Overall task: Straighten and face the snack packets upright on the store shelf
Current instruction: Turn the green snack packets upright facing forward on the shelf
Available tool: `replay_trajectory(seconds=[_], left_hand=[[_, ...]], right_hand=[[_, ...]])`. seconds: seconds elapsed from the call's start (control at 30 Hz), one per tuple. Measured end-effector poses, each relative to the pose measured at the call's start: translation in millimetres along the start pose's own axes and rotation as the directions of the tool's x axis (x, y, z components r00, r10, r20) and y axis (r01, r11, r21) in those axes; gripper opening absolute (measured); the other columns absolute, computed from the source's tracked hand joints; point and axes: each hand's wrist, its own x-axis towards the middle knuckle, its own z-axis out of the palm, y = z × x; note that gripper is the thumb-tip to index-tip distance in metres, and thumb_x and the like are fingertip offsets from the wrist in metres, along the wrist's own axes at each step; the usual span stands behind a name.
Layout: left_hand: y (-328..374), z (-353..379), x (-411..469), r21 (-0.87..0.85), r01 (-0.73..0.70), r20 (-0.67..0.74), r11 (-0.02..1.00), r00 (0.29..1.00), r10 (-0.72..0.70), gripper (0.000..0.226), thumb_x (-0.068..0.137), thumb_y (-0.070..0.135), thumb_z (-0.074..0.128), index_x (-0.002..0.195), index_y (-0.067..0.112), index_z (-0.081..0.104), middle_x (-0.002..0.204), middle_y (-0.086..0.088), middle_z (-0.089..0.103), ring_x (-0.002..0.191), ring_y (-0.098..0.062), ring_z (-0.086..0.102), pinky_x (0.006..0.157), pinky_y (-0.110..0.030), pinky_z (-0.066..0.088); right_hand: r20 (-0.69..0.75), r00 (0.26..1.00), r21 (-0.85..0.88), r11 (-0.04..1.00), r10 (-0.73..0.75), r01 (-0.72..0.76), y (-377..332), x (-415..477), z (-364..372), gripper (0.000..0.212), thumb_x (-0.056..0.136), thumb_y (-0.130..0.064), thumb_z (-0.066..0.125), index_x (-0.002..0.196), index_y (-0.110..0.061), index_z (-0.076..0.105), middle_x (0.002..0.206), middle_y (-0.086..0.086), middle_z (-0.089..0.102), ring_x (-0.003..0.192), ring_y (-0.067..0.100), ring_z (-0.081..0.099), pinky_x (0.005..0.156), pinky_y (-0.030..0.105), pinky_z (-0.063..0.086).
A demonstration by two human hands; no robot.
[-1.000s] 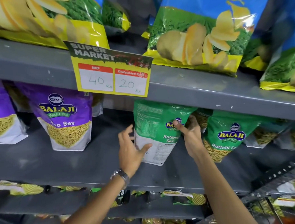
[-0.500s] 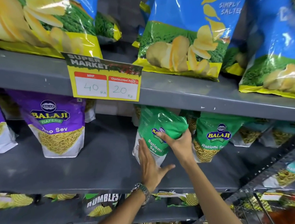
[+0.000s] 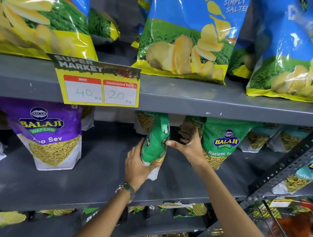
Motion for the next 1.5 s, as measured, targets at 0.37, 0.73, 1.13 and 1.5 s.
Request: replay_trajectory(seconds=[0.37,0.73,1.13,1.5], left_hand=[[-14,-26,34,-0.142,0.012,0.232,0.990,0.973,0.022,0.120,0.046,0.026,0.091,0.142,0.015,0.020,0.124,0.016,0.042,0.116,-0.006,0.043,0.088,-0.010,0.039],[-25,-29,46,-0.319,0.228,0.360,0.920,0.927,-0.105,0.116,0.040,0.036,0.090,0.136,0.019,0.027,0.137,-0.005,0.050,0.123,-0.019,0.052,0.104,-0.047,0.042],[-18,-10,28,-0.383,0.174,0.085,0.907,0.985,-0.153,0.078,0.045,0.054,0.083,0.111,0.029,0.050,0.110,0.004,0.068,0.099,-0.010,0.065,0.088,-0.043,0.055],[-3,26,-77,-0.335,-0.217,-0.395,0.917,0.916,0.073,0.057,0.076,0.033,0.066,0.127,0.033,0.040,0.129,0.010,0.043,0.118,-0.017,0.048,0.098,-0.022,0.040]], right_hand=[[0.025,0.999,0.039,0.999,0.026,-0.027,16,23,6,0.105,0.047,-0.025,0.088,0.135,-0.010,0.033,0.135,0.009,0.051,0.123,0.019,0.054,0.099,0.031,0.050],[-0.027,0.989,0.113,0.983,0.146,-0.142,32,21,-12,0.083,0.042,-0.036,0.090,0.113,-0.015,0.053,0.113,0.008,0.069,0.105,0.022,0.066,0.091,0.044,0.054],[-0.022,0.996,0.156,0.985,0.082,-0.078,28,16,-1,0.051,0.073,0.005,0.073,0.117,-0.003,0.047,0.107,0.005,0.066,0.088,-0.001,0.069,0.071,0.013,0.053],[-0.586,0.808,0.213,0.974,0.065,0.076,51,-40,-24,0.032,0.078,-0.001,0.071,0.096,-0.022,0.057,0.095,0.004,0.064,0.081,0.004,0.062,0.077,0.019,0.051]])
